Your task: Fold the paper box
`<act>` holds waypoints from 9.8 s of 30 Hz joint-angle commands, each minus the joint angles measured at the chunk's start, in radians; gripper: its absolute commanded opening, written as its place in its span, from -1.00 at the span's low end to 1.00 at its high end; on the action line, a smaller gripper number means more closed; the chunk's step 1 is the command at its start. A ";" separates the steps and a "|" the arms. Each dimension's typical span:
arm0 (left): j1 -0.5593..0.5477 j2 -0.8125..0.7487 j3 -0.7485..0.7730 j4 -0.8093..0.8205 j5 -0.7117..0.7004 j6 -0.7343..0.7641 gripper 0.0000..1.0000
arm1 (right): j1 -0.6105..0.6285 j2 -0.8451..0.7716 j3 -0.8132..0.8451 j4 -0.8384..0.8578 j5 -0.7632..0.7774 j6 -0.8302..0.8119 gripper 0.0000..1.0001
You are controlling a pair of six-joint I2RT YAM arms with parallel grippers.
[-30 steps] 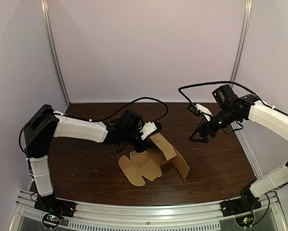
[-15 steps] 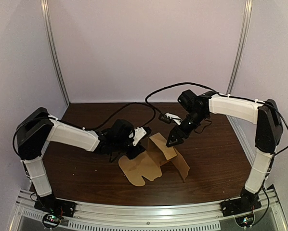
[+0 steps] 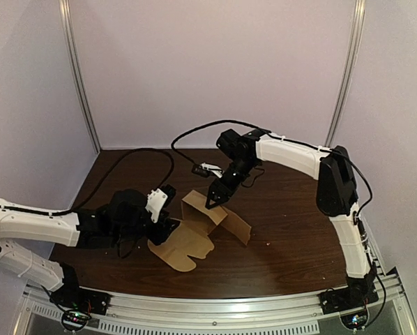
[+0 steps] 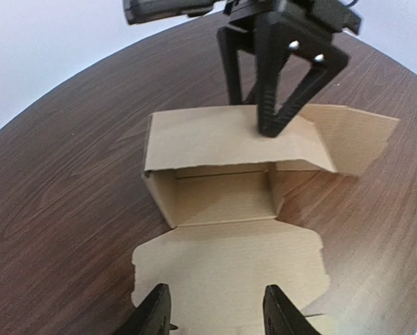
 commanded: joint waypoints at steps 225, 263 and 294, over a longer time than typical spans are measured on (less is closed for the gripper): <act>0.289 0.436 0.466 -0.361 0.676 -0.251 0.14 | -0.112 -0.381 -0.714 0.264 0.057 -0.325 0.06; 0.268 0.401 0.421 -0.305 0.637 -0.351 0.13 | 0.114 -0.386 -0.752 0.656 0.139 0.071 0.15; 0.165 0.364 0.377 -0.196 0.539 -0.535 0.12 | 0.112 -0.392 -0.790 0.829 0.359 0.250 0.11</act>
